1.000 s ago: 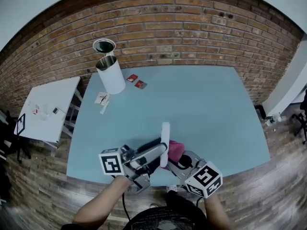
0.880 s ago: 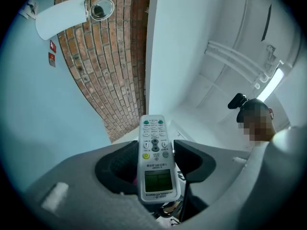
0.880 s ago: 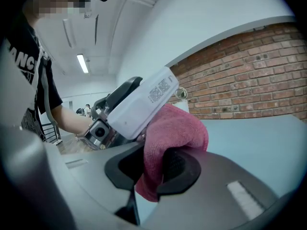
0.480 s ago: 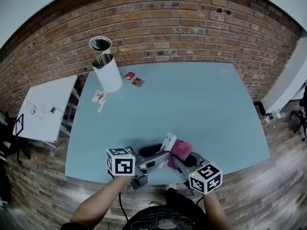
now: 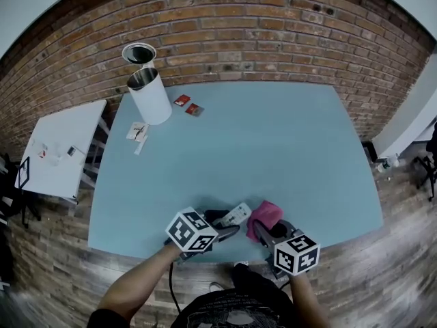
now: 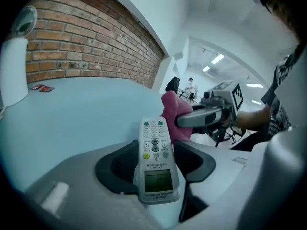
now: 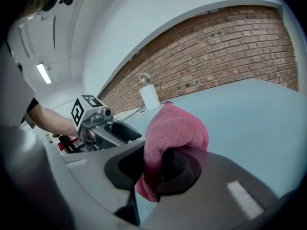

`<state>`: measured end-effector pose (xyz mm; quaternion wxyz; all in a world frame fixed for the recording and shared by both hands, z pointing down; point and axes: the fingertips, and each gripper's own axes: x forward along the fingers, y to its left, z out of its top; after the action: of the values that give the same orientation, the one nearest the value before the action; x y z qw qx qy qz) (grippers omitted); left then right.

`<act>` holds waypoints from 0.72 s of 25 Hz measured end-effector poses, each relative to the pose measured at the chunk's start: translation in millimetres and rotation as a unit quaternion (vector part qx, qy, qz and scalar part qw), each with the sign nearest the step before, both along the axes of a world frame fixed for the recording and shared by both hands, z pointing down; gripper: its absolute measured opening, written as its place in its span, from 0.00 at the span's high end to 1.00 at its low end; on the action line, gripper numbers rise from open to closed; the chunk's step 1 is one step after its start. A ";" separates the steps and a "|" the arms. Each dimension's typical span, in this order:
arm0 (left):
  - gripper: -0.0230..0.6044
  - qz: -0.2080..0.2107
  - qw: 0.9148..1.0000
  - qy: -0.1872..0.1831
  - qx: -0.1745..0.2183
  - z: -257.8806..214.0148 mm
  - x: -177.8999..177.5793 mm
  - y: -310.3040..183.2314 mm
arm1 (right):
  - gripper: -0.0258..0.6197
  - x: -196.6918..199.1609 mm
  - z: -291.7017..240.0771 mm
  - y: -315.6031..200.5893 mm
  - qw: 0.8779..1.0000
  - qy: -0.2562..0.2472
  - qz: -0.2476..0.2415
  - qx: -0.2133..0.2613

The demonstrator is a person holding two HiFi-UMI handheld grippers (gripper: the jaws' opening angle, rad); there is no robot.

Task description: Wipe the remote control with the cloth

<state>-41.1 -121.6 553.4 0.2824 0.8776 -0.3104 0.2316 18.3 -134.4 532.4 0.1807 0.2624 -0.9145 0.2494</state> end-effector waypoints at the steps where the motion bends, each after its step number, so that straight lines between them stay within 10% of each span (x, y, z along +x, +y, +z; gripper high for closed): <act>1: 0.59 0.012 1.000 -0.020 0.001 6.8 0.3 0.5 | 0.86 0.2 2.6 -0.1 1.000 0.003 -0.002 -0.003; 9: 0.58 0.117 0.974 -0.190 0.032 52.3 -5.5 9.3 | 0.86 -15.4 13.7 2.6 0.999 0.004 -0.037 -0.027; 18: 0.56 0.109 0.960 -0.243 0.080 48.4 -35.5 19.4 | 0.86 -74.1 -9.0 9.9 0.991 -0.053 -0.103 -0.062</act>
<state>-76.7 -102.3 601.7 0.1000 0.8430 -0.2898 0.4420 -55.8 -124.5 523.4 0.1726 0.1418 -0.9277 0.2992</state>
